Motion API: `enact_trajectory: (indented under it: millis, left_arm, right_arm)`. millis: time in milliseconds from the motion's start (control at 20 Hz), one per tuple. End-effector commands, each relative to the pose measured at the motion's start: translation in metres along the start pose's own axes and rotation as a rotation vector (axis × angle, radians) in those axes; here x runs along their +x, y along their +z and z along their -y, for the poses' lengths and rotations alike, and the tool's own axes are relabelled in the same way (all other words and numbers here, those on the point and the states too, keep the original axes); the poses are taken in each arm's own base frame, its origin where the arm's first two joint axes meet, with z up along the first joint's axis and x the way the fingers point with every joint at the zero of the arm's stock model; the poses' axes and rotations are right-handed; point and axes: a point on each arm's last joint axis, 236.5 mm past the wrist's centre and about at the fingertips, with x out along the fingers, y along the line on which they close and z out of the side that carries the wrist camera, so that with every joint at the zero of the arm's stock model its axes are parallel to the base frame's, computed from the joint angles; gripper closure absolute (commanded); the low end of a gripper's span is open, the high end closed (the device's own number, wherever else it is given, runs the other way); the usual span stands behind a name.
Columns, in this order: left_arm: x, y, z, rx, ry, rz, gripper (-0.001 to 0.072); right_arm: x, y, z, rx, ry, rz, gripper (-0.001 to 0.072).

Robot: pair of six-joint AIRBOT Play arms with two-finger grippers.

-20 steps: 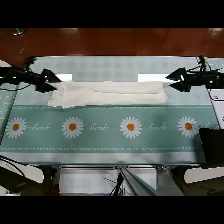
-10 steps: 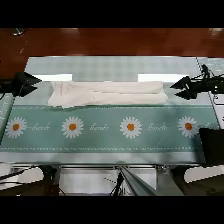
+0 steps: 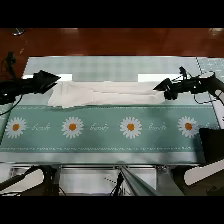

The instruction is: Fold the shirts.

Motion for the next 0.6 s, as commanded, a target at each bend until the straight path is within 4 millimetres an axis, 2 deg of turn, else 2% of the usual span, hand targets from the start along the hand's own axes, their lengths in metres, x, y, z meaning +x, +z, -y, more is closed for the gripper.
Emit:
enact_trajectory:
  millis: [0,50,150,200,250,300,400,550]
  left_arm:
    - [0.025,-0.011,0.020,0.049,-0.020,-0.024,0.0007]
    - [0.029,-0.015,0.024,0.056,-0.027,-0.038,0.0008]
    - [0.035,-0.022,0.032,0.068,-0.043,-0.061,0.0021]
    - [0.038,-0.026,0.036,0.072,-0.052,-0.075,0.0257]
    - [0.040,-0.031,0.040,0.076,-0.065,-0.092,0.0651]
    - [0.043,-0.036,0.046,0.085,-0.075,-0.106,0.0682]
    - [0.054,-0.049,0.061,0.106,-0.102,-0.143,0.0682]
    - [0.090,-0.067,0.075,0.116,-0.061,-0.150,0.0683]
  right_arm:
    - [0.014,-0.012,-0.016,-0.027,0.017,-0.043,0.0493]
    - [0.013,-0.017,-0.019,-0.031,0.022,-0.062,0.0694]
    - [-0.001,-0.022,-0.024,-0.056,0.020,-0.071,0.0694]
    - [-0.016,-0.024,-0.024,-0.077,-0.006,-0.066,0.0695]
    - [-0.033,-0.027,-0.022,-0.100,-0.057,-0.054,0.0694]
    - [-0.050,-0.030,-0.020,-0.125,-0.112,-0.036,0.0695]
    - [-0.085,-0.040,-0.029,-0.188,-0.183,0.029,0.0695]
    - [-0.125,-0.078,-0.054,-0.268,-0.198,0.126,0.0695]
